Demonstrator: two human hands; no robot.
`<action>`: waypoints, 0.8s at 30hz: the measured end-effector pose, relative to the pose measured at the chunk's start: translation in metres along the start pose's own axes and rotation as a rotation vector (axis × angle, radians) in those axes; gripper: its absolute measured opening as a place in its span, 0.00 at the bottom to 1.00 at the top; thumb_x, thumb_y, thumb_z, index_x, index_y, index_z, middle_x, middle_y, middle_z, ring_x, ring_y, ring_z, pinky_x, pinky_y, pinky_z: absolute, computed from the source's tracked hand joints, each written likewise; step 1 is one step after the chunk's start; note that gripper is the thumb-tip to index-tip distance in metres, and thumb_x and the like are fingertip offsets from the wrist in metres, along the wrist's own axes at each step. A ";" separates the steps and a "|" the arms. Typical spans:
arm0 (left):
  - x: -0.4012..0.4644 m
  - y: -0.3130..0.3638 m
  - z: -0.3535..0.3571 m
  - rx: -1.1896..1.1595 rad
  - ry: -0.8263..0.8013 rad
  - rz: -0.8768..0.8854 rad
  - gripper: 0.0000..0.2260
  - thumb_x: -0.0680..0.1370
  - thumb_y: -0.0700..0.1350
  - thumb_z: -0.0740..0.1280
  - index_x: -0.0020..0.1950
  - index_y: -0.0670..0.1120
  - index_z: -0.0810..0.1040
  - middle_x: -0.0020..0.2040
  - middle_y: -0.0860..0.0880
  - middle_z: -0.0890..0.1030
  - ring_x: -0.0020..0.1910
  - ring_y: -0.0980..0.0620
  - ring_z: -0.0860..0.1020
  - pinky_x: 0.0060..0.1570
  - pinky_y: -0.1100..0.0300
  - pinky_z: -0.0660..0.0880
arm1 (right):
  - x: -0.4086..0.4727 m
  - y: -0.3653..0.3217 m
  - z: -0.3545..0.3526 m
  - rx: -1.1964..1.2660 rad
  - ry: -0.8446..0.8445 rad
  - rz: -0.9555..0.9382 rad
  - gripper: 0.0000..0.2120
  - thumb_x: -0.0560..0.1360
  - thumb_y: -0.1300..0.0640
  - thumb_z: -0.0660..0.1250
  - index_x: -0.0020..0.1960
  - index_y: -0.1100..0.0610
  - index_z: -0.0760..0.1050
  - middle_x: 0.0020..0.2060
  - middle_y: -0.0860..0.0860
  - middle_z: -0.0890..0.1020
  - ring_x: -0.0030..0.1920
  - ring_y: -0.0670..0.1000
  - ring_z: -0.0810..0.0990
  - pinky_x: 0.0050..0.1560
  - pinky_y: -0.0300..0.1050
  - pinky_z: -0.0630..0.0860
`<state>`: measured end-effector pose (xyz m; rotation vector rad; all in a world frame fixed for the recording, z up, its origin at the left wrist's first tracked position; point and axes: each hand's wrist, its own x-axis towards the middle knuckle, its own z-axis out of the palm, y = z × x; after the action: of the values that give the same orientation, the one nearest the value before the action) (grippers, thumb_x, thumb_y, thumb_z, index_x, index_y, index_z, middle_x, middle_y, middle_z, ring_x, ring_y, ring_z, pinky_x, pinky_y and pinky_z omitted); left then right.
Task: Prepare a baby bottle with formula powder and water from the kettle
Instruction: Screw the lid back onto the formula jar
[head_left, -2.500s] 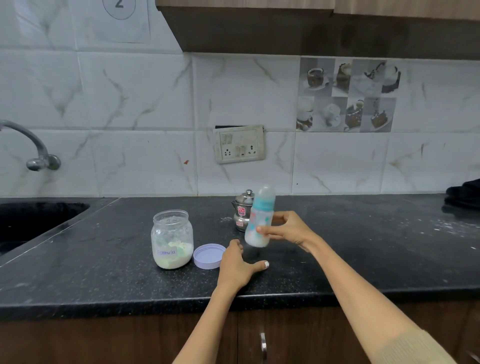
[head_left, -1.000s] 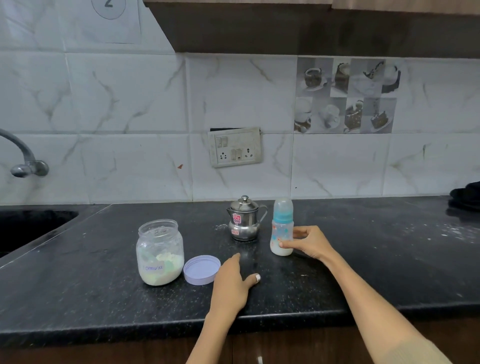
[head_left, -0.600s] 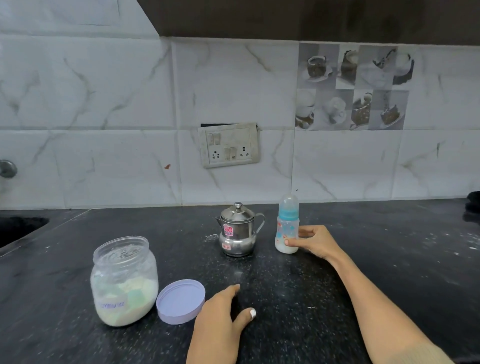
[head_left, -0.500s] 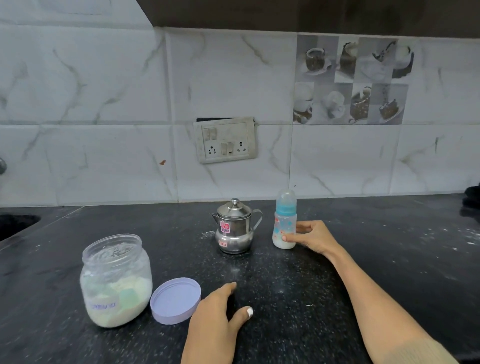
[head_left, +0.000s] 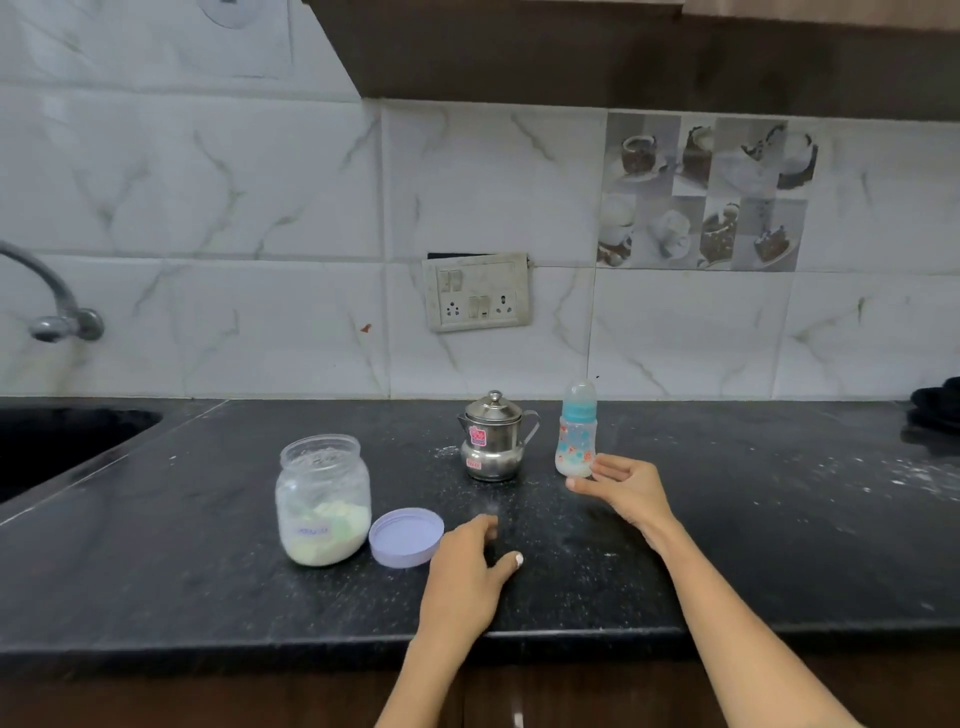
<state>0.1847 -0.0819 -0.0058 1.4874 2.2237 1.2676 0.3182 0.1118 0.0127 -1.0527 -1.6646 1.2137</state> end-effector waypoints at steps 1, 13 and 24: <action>-0.003 0.001 -0.001 -0.044 0.023 0.013 0.22 0.75 0.48 0.69 0.68 0.48 0.71 0.62 0.52 0.77 0.60 0.57 0.75 0.62 0.62 0.71 | -0.011 -0.003 0.005 -0.001 -0.021 -0.001 0.37 0.61 0.59 0.81 0.67 0.62 0.71 0.64 0.57 0.77 0.64 0.53 0.77 0.66 0.50 0.71; -0.042 -0.025 -0.066 -0.196 0.717 -0.111 0.40 0.69 0.43 0.75 0.74 0.42 0.56 0.71 0.45 0.65 0.69 0.46 0.63 0.63 0.53 0.67 | -0.081 -0.039 0.117 -0.228 -0.346 -0.124 0.49 0.56 0.53 0.83 0.72 0.63 0.66 0.68 0.57 0.73 0.68 0.54 0.73 0.68 0.49 0.70; -0.018 -0.063 -0.111 -0.059 0.311 -0.324 0.62 0.59 0.56 0.80 0.75 0.36 0.40 0.75 0.40 0.53 0.74 0.41 0.57 0.68 0.48 0.64 | -0.087 -0.043 0.153 -0.450 -0.444 -0.167 0.56 0.53 0.45 0.82 0.74 0.61 0.61 0.72 0.53 0.68 0.70 0.53 0.69 0.70 0.49 0.66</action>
<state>0.0890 -0.1660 0.0114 0.9072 2.4600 1.5168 0.1977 -0.0237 0.0105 -0.9149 -2.4008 1.0345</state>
